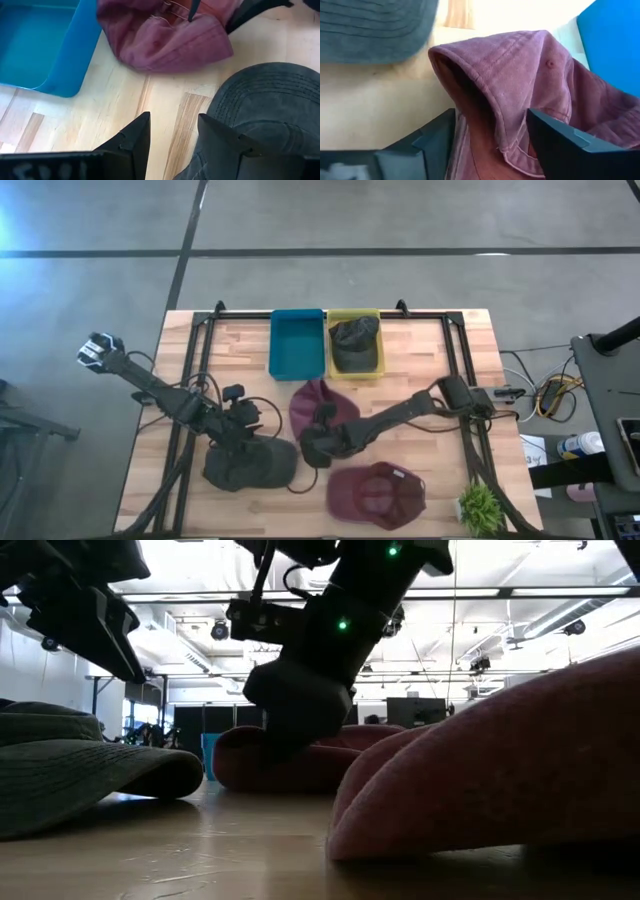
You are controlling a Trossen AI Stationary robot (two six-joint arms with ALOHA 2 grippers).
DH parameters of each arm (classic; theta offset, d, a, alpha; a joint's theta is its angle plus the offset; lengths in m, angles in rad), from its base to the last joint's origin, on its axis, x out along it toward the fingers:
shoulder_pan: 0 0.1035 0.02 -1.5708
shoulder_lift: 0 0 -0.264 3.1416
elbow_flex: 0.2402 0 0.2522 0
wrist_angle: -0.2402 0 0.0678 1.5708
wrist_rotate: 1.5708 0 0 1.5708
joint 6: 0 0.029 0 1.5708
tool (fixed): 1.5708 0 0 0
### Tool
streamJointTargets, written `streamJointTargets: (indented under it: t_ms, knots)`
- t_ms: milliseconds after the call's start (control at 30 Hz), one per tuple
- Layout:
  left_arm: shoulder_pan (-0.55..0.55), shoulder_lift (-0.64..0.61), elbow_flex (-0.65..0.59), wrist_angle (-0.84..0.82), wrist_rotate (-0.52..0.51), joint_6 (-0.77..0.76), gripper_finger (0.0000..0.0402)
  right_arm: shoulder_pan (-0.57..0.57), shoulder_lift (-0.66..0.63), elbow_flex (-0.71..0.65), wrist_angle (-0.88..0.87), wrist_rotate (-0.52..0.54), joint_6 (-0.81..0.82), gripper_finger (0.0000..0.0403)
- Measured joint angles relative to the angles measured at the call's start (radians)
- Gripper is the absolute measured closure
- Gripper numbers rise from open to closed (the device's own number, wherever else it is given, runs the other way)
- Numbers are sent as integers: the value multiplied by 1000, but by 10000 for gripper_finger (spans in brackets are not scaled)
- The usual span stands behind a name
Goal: Pick & Place hat
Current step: Put the red cap into the blue bin
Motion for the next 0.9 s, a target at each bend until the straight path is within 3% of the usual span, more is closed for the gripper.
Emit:
streamJointTargets:
  t_ms: [167, 433, 567, 733, 900]
  knots:
    - [0, 0, -9, 0, 0, -17, 243, -34, -1, 0, -7, -9, -3, 235]
    - [0, 0, -9, 0, -1, -27, 243, -57, -8, 9, -60, -85, 72, 375]
    - [0, -1, -2, 0, -1, -40, 243, -72, -52, 30, -94, -197, 141, 379]
    - [-33, -23, 82, 11, -32, -62, 243, -137, -143, 42, -65, -559, 287, 380]
    - [-99, -55, 189, -7, -188, -19, 243, -228, -261, 7, 68, -626, 451, 381]
